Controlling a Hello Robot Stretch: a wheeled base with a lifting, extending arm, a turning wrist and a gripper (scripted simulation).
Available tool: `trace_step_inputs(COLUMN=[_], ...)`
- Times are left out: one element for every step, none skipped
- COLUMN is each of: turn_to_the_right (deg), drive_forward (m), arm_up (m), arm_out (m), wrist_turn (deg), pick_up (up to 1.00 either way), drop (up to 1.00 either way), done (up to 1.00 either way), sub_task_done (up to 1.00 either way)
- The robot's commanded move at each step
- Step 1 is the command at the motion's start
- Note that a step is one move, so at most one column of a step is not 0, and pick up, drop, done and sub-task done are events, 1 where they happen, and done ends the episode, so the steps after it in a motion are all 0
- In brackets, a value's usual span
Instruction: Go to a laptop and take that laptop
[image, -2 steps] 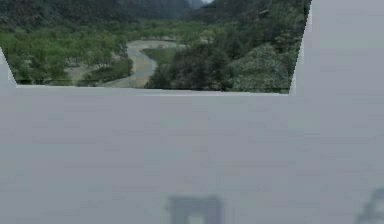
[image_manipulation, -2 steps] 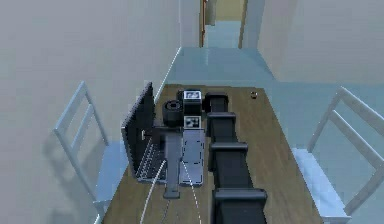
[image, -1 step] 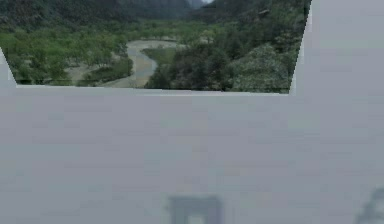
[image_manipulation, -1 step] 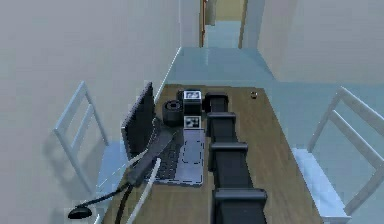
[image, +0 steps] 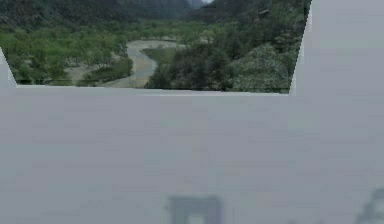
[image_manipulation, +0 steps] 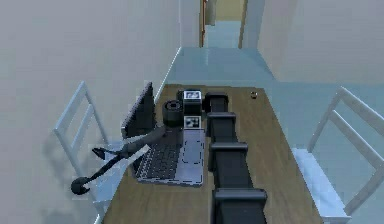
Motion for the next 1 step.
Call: trace_step_inputs(turn_to_the_right=[0.0], drive_forward=[0.0], arm_up=[0.0], arm_out=[0.0], wrist_turn=[45.0], pick_up=[0.0], drop=[0.0], done=[0.0], sub_task_done=[0.0])
